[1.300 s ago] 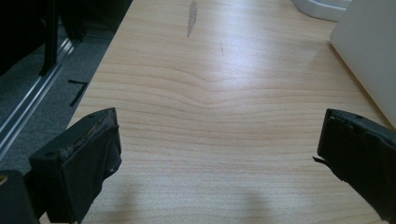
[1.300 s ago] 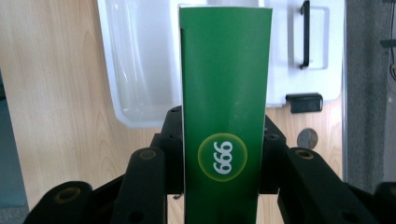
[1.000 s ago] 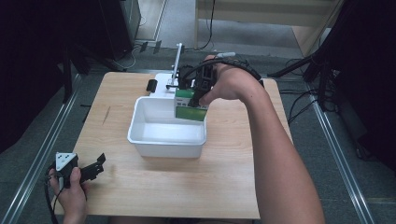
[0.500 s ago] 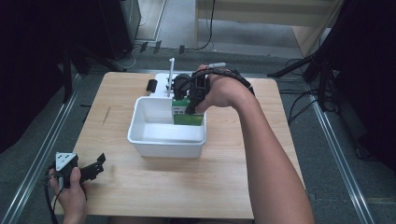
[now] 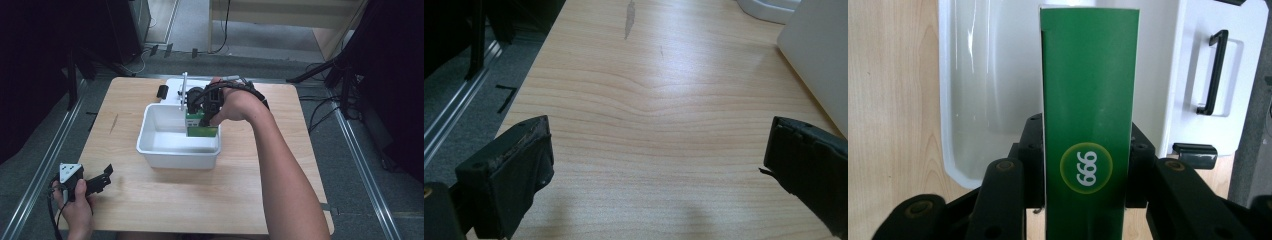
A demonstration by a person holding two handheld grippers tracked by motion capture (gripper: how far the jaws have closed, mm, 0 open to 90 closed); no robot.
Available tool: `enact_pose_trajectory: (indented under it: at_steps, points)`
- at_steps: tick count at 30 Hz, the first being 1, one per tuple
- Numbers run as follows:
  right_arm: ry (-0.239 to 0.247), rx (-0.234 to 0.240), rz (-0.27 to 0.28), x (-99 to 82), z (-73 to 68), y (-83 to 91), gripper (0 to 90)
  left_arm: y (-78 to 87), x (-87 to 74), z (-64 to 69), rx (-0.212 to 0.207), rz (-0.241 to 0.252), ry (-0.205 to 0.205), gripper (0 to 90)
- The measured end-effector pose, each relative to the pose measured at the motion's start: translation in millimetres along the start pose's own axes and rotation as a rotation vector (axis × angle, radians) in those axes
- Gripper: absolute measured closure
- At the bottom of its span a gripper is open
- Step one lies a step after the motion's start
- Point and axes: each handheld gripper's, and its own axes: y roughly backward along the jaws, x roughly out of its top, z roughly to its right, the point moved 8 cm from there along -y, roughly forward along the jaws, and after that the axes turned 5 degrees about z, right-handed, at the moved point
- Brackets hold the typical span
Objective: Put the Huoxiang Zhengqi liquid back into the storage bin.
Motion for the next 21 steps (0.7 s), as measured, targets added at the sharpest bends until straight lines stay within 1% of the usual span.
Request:
enact_pose_trajectory:
  at_steps: [5,6,8,9,11,14,17,18,19,21]
  points:
    - [-0.009,0.003,-0.002,-3.6,-0.5,-8.1,64.2,0.0,0.0,0.0,0.0,0.0,0.0,0.0]
    - [-0.012,0.005,-0.009,-5.2,-0.8,-9.7,64.2,0.1,0.0,0.0,0.0,0.0,0.0,0.0]
    - [-0.01,0.01,-0.004,-6.7,-0.7,-13.8,64.2,0.1,0.0,0.1,0.0,-0.001,-0.001,0.0]
    - [-0.019,0.009,-0.005,-7.7,-1.3,-15.2,64.2,0.1,0.0,0.1,0.0,0.0,-0.001,0.0]
    - [-0.021,0.013,-0.003,-8.7,-2.0,-18.5,64.2,0.1,-0.1,0.0,0.0,-0.001,-0.002,0.0]
    - [-0.014,0.019,-0.004,-9.7,-2.4,-22.9,64.2,0.2,-0.1,0.0,0.002,-0.002,-0.003,0.0]
    - [-0.014,0.018,-0.001,-9.4,-2.2,-27.1,64.1,0.3,-0.2,-0.2,0.001,-0.004,-0.005,0.0]
    - [-0.007,0.015,-0.004,-9.5,-1.7,-28.5,64.2,0.5,-0.3,-0.3,0.001,-0.006,-0.007,0.0]
    - [-0.02,0.018,-0.01,-10.0,-3.0,-29.8,64.2,0.4,-0.3,-0.2,0.0,-0.005,-0.006,0.0]
    - [-0.022,0.022,-0.011,-10.5,-3.3,-33.7,64.1,0.2,-0.1,-0.1,0.001,-0.001,-0.003,0.0]
